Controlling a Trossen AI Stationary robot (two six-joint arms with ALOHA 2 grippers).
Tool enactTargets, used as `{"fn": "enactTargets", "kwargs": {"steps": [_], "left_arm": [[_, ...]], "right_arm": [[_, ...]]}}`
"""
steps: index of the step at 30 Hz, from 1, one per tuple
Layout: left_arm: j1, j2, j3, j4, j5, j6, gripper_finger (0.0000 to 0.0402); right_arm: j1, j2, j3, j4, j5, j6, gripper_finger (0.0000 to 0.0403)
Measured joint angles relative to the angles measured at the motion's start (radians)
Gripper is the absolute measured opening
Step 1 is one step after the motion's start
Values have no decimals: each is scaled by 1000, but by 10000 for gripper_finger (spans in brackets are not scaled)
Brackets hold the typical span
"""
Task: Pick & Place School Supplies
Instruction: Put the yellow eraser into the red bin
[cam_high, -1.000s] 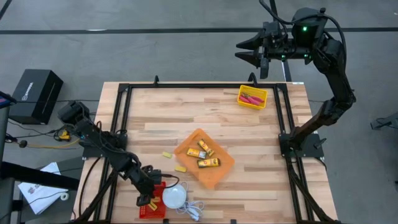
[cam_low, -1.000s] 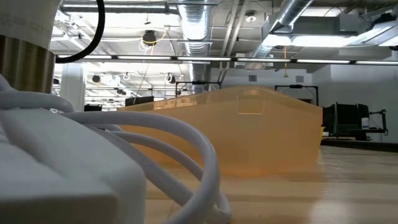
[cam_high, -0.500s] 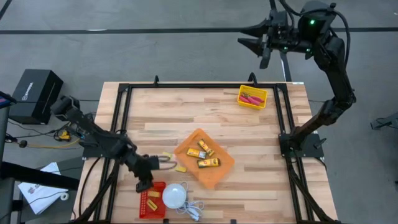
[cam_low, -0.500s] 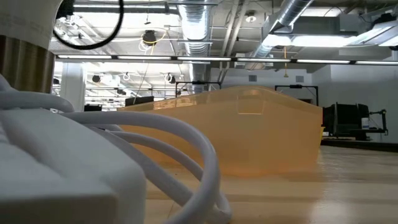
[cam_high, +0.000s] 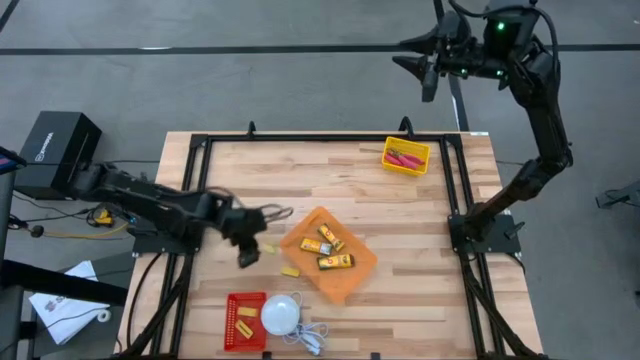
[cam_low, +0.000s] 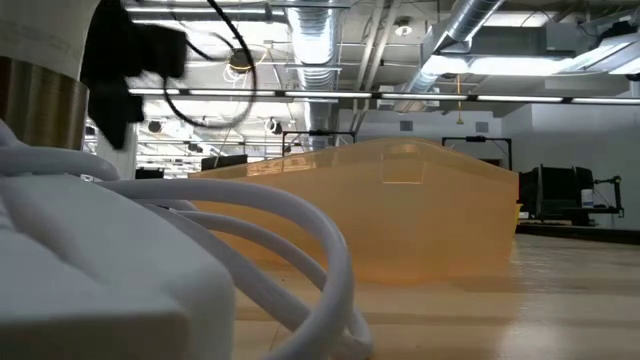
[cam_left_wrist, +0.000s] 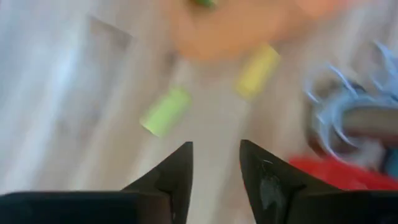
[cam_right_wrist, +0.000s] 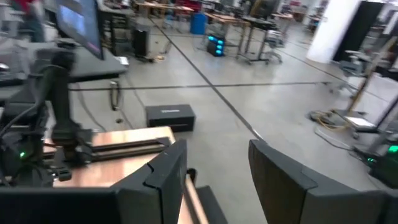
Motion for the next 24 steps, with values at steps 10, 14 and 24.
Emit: {"fn": "enactTargets", "kwargs": {"steps": [10, 14, 24], "left_arm": [[292, 148, 0, 218, -26, 83, 52], [392, 151, 0, 371, -23, 100, 49], [609, 164, 1, 554, 200, 152, 81]], "right_arm": [[-118, 0, 0, -11, -103, -17, 163], [-142, 1, 0, -9, -104, -14, 163], [-192, 61, 0, 44, -79, 160, 163]]}}
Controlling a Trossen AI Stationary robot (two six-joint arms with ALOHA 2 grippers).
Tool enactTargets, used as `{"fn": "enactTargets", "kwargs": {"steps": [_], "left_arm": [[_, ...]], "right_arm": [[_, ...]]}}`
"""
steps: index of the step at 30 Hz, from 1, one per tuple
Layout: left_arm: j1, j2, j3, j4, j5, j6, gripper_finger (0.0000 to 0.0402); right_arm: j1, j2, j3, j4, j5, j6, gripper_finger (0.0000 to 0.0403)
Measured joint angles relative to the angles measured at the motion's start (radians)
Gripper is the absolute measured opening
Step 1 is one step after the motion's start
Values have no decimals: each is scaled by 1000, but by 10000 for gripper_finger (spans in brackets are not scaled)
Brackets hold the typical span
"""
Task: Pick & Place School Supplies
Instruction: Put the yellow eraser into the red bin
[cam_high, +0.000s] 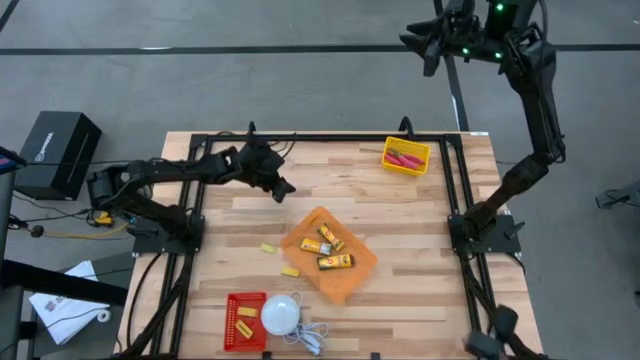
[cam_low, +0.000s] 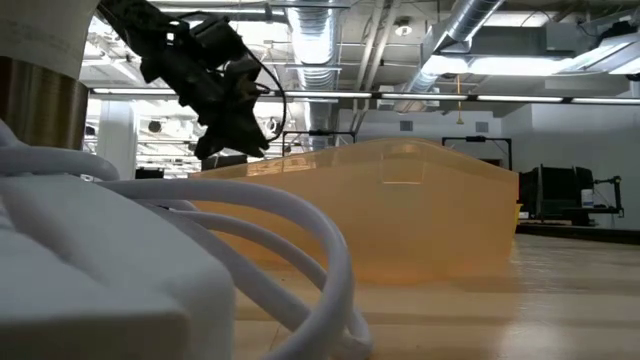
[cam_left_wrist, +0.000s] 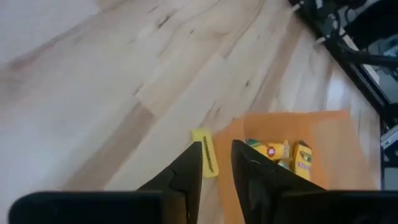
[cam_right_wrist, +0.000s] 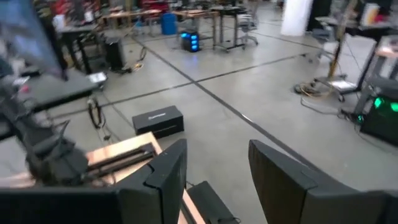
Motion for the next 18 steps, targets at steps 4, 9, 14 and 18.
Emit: {"fn": "enactTargets", "kwargs": {"steps": [4, 9, 14, 18], "left_arm": [[24, 40, -1, -5, 42, 53, 76], [15, 118, 0, 8, 96, 92, 28], [7, 155, 0, 39, 113, 209, 7], [13, 155, -1, 79, 132, 246, 3]], "right_arm": [[-9, 40, 0, 69, 32, 101, 163], [-11, 90, 0, 134, 64, 177, 160], [9, 136, -1, 206, 67, 193, 137], [12, 180, 0, 285, 61, 193, 119]]}}
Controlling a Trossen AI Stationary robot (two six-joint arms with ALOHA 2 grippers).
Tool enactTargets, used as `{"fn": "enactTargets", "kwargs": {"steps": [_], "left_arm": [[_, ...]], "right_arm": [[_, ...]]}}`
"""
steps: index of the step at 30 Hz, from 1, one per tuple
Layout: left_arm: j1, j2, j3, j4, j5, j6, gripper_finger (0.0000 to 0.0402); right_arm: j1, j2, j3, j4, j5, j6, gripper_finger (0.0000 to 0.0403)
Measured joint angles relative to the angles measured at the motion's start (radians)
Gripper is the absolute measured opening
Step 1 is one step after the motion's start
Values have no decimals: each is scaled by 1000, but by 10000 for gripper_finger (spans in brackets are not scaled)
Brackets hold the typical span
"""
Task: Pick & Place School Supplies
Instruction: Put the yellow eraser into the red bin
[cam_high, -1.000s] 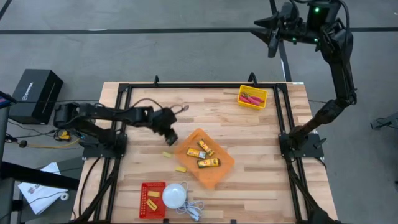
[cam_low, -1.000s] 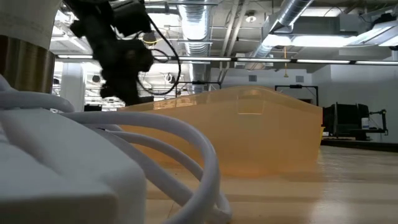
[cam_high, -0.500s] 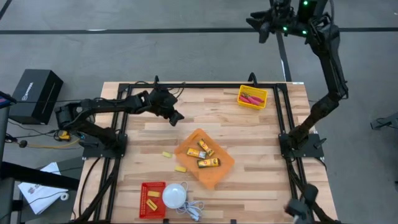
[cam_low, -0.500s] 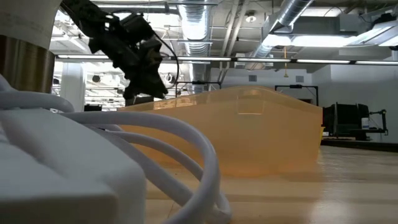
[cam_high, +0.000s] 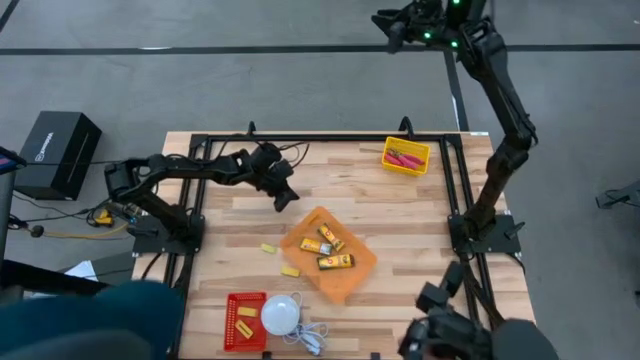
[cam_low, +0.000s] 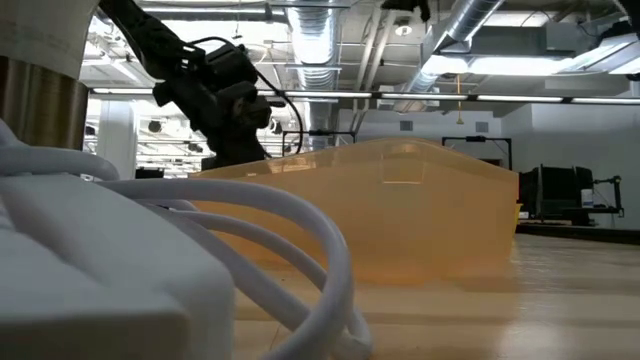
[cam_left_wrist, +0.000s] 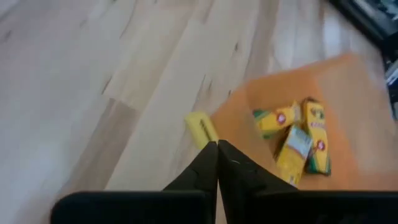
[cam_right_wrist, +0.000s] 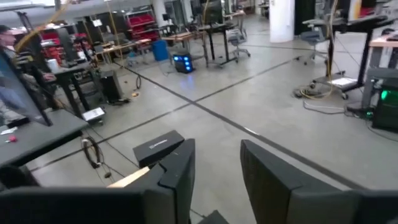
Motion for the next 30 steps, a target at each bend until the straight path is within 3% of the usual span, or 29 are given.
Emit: {"fn": "enactTargets", "kwargs": {"steps": [12, 30], "left_arm": [[2, 159, 0, 181, 172, -91, 1], [5, 253, 0, 236, 245, -91, 0]], "right_arm": [[-83, 63, 0, 74, -16, 8, 108], [-100, 62, 0, 74, -34, 8, 108]]}}
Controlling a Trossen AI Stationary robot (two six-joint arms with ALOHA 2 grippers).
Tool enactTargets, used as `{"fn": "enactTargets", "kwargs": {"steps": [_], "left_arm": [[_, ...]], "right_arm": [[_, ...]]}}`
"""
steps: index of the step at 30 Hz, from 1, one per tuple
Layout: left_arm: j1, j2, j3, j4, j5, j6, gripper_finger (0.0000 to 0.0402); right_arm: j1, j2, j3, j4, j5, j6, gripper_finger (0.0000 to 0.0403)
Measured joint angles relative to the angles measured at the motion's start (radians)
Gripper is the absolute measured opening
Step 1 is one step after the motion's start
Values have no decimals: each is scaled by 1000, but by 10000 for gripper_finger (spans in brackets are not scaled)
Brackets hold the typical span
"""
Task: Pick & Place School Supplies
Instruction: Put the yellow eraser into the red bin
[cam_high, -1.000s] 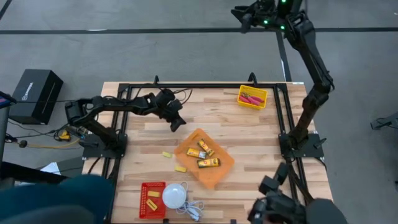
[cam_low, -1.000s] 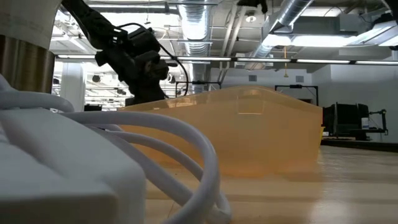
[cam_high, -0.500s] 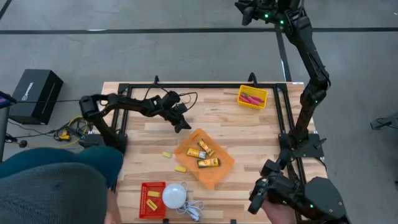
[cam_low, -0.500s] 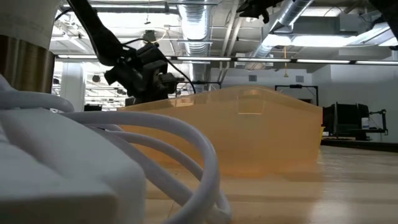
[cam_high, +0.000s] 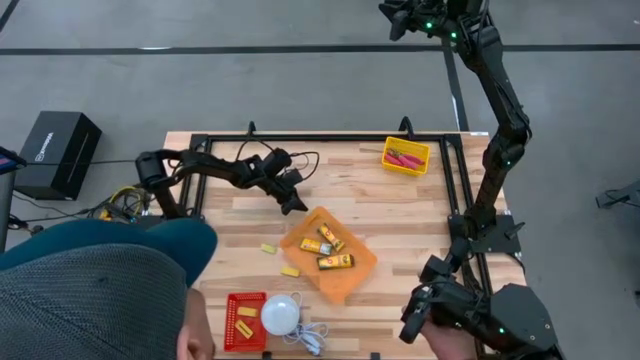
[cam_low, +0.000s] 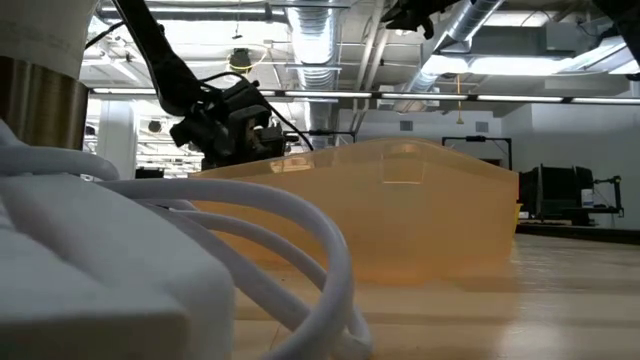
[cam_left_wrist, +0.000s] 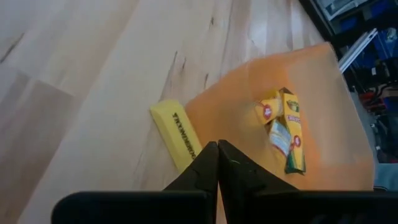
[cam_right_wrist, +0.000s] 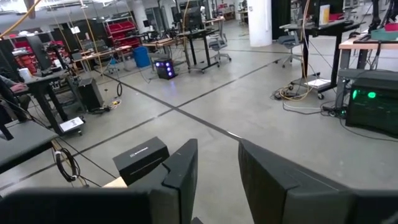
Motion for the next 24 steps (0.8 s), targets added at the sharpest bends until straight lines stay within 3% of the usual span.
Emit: {"fn": "enactTargets", "kwargs": {"steps": [11, 24], "left_arm": [[-9, 129, 4, 183, 68, -61, 0], [8, 129, 4, 96, -32, -40, 0]], "right_arm": [[0, 0, 0, -2, -26, -9, 108], [0, 0, 0, 0, -26, -28, 108]]}}
